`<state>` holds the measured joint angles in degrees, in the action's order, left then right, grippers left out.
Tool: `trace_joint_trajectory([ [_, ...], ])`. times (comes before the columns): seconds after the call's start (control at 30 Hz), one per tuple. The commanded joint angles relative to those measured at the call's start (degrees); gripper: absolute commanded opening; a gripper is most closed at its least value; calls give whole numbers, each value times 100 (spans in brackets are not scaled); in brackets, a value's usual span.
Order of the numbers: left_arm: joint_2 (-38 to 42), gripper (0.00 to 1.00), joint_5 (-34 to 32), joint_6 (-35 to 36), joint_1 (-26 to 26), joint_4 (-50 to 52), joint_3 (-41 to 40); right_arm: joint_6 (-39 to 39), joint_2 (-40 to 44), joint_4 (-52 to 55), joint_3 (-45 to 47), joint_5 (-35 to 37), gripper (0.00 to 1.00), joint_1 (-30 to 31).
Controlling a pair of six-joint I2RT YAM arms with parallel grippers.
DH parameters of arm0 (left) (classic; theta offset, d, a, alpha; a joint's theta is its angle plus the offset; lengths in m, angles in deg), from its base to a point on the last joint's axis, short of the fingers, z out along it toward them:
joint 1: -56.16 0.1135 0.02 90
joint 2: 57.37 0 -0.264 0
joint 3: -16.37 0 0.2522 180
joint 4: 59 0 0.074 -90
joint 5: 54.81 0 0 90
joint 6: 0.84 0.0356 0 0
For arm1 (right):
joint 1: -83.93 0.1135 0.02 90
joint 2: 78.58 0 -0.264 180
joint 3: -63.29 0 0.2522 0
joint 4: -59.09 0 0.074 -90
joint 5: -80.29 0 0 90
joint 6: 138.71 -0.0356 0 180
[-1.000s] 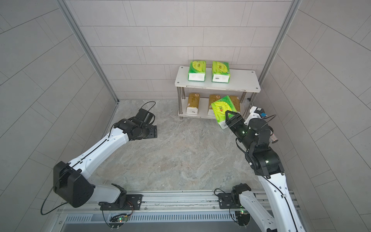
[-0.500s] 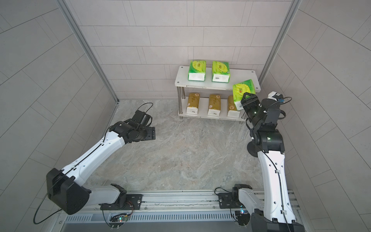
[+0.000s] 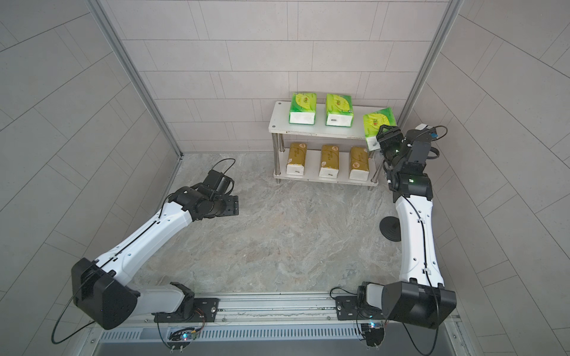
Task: Place the tissue boxes on the shelf by color
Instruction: Place a box of tissues on the shelf.
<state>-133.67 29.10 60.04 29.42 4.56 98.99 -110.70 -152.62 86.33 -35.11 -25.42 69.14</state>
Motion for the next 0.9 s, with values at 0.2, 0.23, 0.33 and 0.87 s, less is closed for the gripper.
trace_joint_trajectory([
  [0.2, -117, 80, -129, -17, 19, 34, 61, 77, -558, -390, -681, -150, 64, -95],
  [0.23, -125, 80, -134, -21, 20, 38, 62, 113, -619, -312, -748, -137, 64, -95],
  [0.33, -158, 80, -137, -39, 24, 13, 67, 199, -770, -190, -870, -34, 64, -95],
  [0.87, -351, 80, -116, -103, 21, -41, 167, 655, -1747, 533, -1935, 202, 66, 164],
])
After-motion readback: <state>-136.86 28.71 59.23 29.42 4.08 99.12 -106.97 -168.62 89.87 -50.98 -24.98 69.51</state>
